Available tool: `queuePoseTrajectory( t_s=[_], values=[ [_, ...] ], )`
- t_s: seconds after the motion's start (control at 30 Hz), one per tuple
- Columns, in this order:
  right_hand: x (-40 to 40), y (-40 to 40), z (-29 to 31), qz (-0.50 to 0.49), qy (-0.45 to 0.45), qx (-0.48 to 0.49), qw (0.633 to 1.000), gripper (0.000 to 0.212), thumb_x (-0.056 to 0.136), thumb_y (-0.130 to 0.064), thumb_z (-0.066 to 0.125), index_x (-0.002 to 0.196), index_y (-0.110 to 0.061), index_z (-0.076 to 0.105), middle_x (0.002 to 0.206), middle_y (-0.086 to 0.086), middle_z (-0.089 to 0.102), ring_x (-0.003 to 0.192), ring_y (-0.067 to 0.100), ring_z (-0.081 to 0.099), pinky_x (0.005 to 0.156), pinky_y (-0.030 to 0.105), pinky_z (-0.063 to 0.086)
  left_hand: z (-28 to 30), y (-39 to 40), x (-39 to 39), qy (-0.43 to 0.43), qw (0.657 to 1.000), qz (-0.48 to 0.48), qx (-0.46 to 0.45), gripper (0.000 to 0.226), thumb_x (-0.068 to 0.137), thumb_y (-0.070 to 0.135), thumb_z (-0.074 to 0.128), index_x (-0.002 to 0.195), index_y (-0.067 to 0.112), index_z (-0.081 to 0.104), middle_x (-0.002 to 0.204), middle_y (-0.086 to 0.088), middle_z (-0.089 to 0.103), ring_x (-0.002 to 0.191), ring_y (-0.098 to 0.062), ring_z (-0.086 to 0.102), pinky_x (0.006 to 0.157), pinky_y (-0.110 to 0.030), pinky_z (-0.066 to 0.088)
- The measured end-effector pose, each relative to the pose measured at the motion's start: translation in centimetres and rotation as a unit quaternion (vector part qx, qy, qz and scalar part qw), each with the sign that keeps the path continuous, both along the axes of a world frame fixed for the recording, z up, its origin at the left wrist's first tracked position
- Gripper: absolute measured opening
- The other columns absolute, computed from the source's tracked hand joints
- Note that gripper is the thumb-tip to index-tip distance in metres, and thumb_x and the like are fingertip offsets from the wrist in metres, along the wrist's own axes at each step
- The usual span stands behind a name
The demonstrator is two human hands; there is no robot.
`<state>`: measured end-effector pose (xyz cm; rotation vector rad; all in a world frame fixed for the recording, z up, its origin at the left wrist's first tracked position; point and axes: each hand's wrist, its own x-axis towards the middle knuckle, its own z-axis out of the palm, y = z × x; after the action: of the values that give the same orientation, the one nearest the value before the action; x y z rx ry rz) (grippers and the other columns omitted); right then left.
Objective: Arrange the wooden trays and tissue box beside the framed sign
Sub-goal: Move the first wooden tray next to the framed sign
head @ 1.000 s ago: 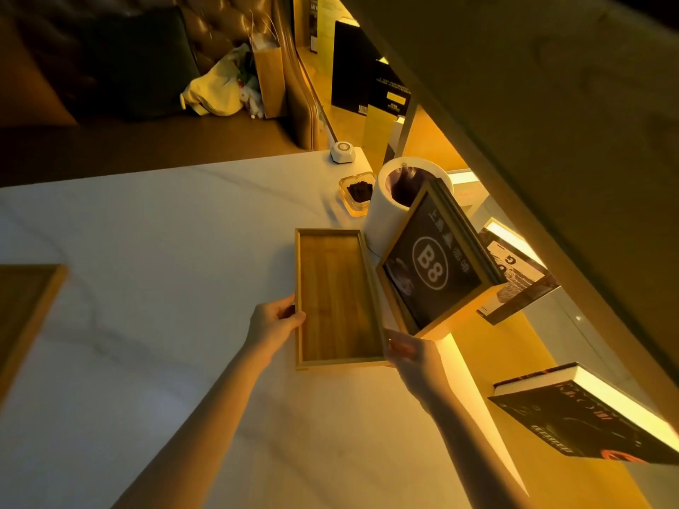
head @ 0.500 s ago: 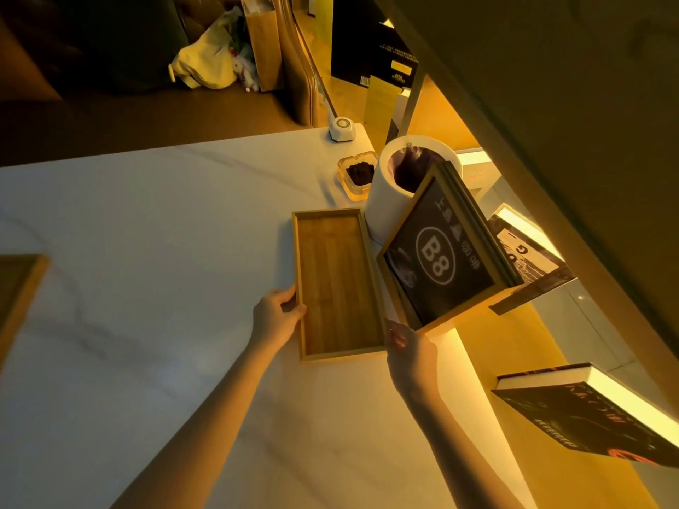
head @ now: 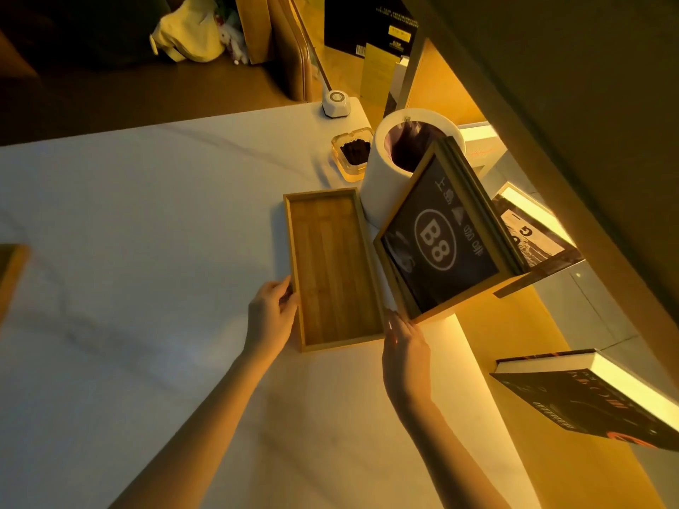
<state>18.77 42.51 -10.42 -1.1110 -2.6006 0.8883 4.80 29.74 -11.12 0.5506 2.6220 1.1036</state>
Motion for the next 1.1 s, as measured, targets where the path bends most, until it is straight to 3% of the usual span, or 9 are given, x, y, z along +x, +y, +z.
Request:
queuePoseTrajectory(
  t_s=[0.07,0.13,0.17,0.23,0.3,0.4,0.6,0.77,1.1],
  values=[
    [1.1,-0.7,-0.5,0.04,-0.014,0.075,0.996,0.046,0.078,0.003,0.066,0.121,-0.007,0.055,0.123,0.017,0.062,0.112,0.033,0.059,0.088,0.045,0.051,-0.3,-0.9,0.7,0.088,0.993,-0.059,-0.044,0.038,0.086,0.013,0.053,0.123,0.003,0.049,0.118,-0.022,0.059,0.102,-0.032,0.062,0.08,-0.028,0.049],
    [2.2,-1.8,-0.9,0.082,-0.041,0.113,0.989,0.051,0.077,-0.006,0.069,0.124,-0.008,0.052,0.13,0.014,0.056,0.119,0.031,0.053,0.094,0.044,0.043,-0.9,-1.8,1.4,0.15,0.975,-0.122,-0.111,0.046,0.088,0.024,0.05,0.129,0.007,0.042,0.132,-0.02,0.052,0.116,-0.033,0.055,0.085,-0.033,0.051],
    [2.8,-2.4,-1.2,0.105,-0.064,0.126,0.984,0.049,0.082,-0.016,0.064,0.127,-0.009,0.049,0.135,0.012,0.051,0.123,0.03,0.049,0.097,0.043,0.038,-1.1,-2.1,1.7,0.146,0.968,-0.146,-0.142,0.052,0.089,0.033,0.046,0.134,0.009,0.036,0.139,-0.018,0.045,0.125,-0.032,0.047,0.09,-0.037,0.049],
    [3.6,-3.3,-1.7,0.126,-0.119,0.14,0.975,0.048,0.093,-0.036,0.033,0.134,-0.012,0.039,0.142,0.008,0.037,0.129,0.026,0.037,0.1,0.04,0.032,-1.6,-2.5,2.1,0.117,0.959,-0.181,-0.184,0.067,0.086,0.05,0.029,0.14,0.011,0.021,0.15,-0.012,0.026,0.138,-0.026,0.023,0.105,-0.039,0.034],
    [4.1,-3.6,-2.2,0.124,-0.146,0.132,0.973,0.059,0.093,-0.044,0.008,0.138,-0.012,0.029,0.144,0.006,0.028,0.131,0.024,0.031,0.102,0.04,0.029,-2.3,-2.6,2.4,0.096,0.954,-0.204,-0.2,0.074,0.082,0.054,0.014,0.142,0.011,0.009,0.153,-0.005,0.005,0.137,-0.017,0.001,0.111,-0.035,0.016],
    [4.3,-3.4,-2.7,0.125,-0.146,0.142,0.971,0.059,0.093,-0.046,0.002,0.139,-0.013,0.018,0.145,0.005,0.023,0.133,0.024,0.028,0.108,0.037,0.023,-2.7,-2.5,2.5,0.072,0.954,-0.211,-0.202,0.078,0.078,0.057,0.008,0.141,0.011,-0.001,0.148,0.0,-0.008,0.136,-0.014,-0.007,0.11,-0.031,0.007],
    [4.6,-2.1,-2.9,0.141,-0.155,0.156,0.965,0.057,0.093,-0.043,0.011,0.14,-0.011,0.019,0.146,0.007,0.023,0.133,0.025,0.026,0.104,0.041,0.024,-2.3,-1.6,3.2,0.047,0.957,-0.2,-0.207,0.069,0.091,0.044,0.031,0.141,0.009,-0.001,0.155,-0.01,0.0,0.143,-0.022,0.001,0.115,-0.037,0.012],
    [4.7,-1.2,-2.9,0.152,-0.157,0.162,0.962,0.058,0.093,-0.043,0.013,0.139,-0.01,0.026,0.145,0.008,0.022,0.133,0.026,0.025,0.104,0.04,0.024,-2.7,-1.3,3.8,0.051,0.959,-0.193,-0.203,0.086,0.076,0.065,0.005,0.142,0.009,0.002,0.155,-0.011,0.003,0.143,-0.023,0.005,0.114,-0.037,0.014],
    [4.6,-0.3,-2.6,0.156,-0.16,0.15,0.963,0.062,0.094,-0.044,0.003,0.137,-0.009,0.031,0.144,0.01,0.032,0.132,0.027,0.027,0.102,0.039,0.027,-3.1,-0.6,4.6,0.058,0.966,-0.17,-0.184,0.081,0.077,0.057,0.008,0.142,0.009,0.002,0.155,-0.013,0.004,0.137,-0.017,-0.004,0.107,-0.03,0.008]
  ],
)
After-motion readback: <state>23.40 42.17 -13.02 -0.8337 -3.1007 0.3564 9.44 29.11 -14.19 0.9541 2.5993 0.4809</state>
